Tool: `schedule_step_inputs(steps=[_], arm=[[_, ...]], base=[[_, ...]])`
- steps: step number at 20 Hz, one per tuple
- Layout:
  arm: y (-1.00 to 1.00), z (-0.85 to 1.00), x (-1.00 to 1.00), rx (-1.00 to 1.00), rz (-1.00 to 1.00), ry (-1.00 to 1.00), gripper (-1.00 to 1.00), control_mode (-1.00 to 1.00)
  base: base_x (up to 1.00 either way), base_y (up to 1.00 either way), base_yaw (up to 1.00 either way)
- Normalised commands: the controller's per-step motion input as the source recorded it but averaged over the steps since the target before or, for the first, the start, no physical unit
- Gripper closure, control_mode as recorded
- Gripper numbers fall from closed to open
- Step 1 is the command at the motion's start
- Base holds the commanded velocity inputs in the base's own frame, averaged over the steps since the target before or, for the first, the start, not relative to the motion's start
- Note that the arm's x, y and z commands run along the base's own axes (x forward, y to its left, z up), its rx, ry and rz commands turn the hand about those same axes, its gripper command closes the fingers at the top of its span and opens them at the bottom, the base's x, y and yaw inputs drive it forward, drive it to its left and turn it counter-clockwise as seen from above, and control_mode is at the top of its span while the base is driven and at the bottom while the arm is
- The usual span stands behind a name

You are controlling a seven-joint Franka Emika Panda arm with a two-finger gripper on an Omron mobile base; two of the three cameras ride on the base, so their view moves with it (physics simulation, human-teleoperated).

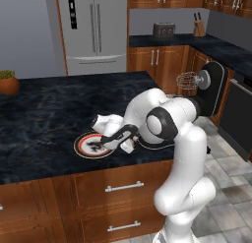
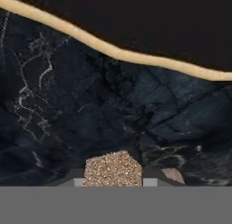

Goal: Add butter and sugar cubes to the stand mixer bowl and then turn on the stand mixer to begin making frosting.

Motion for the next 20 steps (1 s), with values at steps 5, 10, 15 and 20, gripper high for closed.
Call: schedule_step_inputs(steps=[5,10,15,20], arm=[[0.09,0.92,-0.28,0.04,0.0,-0.13,1.0,-1.0],[0.0,1.0,-0.17,0.03,0.0,-0.05,1.0,-1.0],[0.0,1.0,-0.05,0.01,0.0,0.0,1.0,-1.0],[-0.1,0.78,0.0,0.0,0.0,0.0,1.0,-1.0]], base=[[0.0,0.0,0.0],[0.0,0.0,0.0],[0.0,0.0,0.0],[0.0,0.0,0.0]])
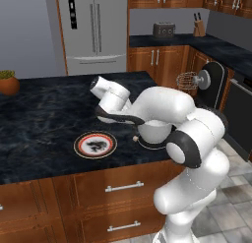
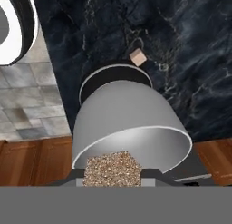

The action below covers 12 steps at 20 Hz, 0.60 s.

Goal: Add butter and sugar cubes to the stand mixer bowl and then turn on the stand mixer to begin making frosting.

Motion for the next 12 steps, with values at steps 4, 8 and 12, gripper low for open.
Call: schedule_step_inputs(steps=[4,8,12], arm=[[-0.66,0.08,0.17,0.0,0.0,0.02,1.0,-1.0],[-0.79,-0.14,0.23,0.0,0.0,0.07,1.0,-1.0],[-0.57,-0.38,0.18,0.0,0.0,0.11,1.0,-1.0]], base=[[0.0,0.0,0.0],[0.0,0.0,0.0],[0.0,0.0,0.0]])
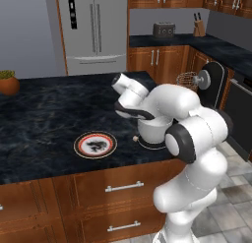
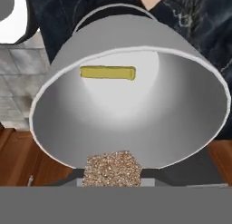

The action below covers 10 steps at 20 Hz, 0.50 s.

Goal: Add butter and sugar cubes to the stand mixer bowl and then turn on the stand mixer to begin making frosting.

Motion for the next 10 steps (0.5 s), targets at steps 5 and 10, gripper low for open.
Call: schedule_step_inputs(steps=[5,10], arm=[[-0.16,-0.53,0.08,0.0,0.0,0.12,1.0,-1.0],[0.0,-0.41,0.23,0.0,0.03,0.06,1.0,-1.0]], base=[[0.0,0.0,0.0],[0.0,0.0,0.0]])
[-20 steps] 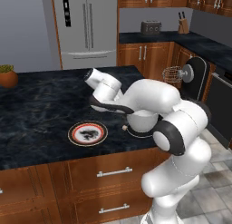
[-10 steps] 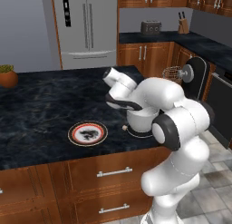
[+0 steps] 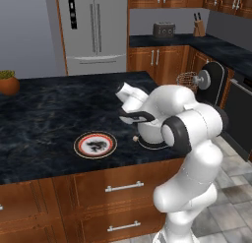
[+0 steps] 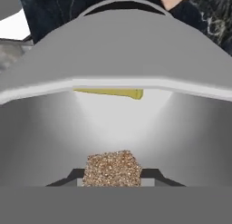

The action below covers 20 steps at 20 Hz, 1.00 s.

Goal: Add butter and sugar cubes to the stand mixer bowl and then turn on the stand mixer to begin making frosting.

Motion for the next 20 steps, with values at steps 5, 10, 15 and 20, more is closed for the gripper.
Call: schedule_step_inputs(steps=[5,10,15,20], arm=[[0.0,-0.32,0.29,0.0,0.04,0.02,-1.0,-1.0],[0.0,-0.15,0.16,0.0,0.04,0.03,-1.0,-1.0],[0.0,0.13,0.0,0.01,0.0,0.0,-1.0,-1.0],[0.14,0.71,-0.15,0.05,0.0,-0.01,-1.0,-1.0]], base=[[0.0,0.0,0.0],[0.0,0.0,0.0],[0.0,0.0,0.0],[0.0,0.0,0.0]])
